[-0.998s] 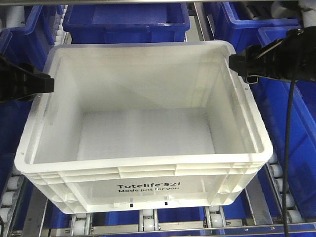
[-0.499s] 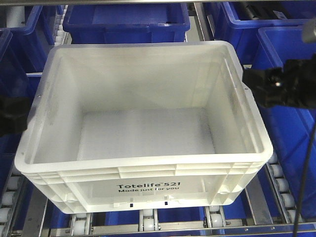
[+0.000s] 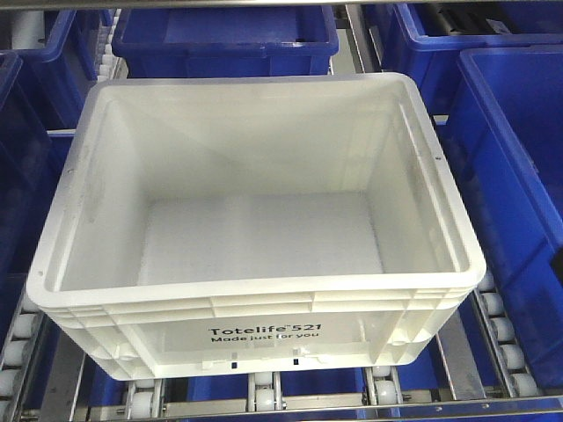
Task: Move bin from left to right shelf
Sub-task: 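Open both grippers and lift them off the tote's side rims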
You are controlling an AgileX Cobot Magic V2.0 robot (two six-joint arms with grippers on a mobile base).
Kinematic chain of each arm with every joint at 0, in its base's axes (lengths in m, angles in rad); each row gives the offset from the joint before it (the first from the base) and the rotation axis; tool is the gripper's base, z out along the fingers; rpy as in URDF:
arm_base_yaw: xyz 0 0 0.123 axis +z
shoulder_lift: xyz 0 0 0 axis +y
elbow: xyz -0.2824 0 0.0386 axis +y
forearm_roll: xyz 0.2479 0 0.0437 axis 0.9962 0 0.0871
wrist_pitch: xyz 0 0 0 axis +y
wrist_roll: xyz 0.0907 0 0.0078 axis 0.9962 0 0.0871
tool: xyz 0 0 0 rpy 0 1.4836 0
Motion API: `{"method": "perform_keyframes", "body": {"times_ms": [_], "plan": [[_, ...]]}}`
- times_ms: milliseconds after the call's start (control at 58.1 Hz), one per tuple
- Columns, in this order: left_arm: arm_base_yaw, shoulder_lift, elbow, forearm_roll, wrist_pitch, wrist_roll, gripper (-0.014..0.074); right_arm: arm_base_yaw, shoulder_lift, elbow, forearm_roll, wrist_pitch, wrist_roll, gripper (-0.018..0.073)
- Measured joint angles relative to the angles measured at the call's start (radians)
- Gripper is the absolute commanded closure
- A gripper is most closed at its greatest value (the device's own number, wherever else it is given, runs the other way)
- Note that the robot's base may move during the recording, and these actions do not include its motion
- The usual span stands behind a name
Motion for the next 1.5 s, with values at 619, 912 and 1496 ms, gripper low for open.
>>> {"method": "perform_keyframes", "body": {"times_ms": [619,912,1496], "plan": [[0.0,-0.141,0.035,-0.001,0.14,0.016,0.0248,0.0,-0.079,0.012,-0.314,0.152,0.259,-0.0027],[0.0,-0.143,0.035,-0.001,0.132,0.016,0.0248,0.0,-0.035,0.103,-0.325,-0.011,0.323,-0.0027],[0.0,-0.143,0.035,0.0,0.136,0.016,0.0248,0.0,-0.035,0.103,-0.329,0.033,0.32,-0.0027]]}}
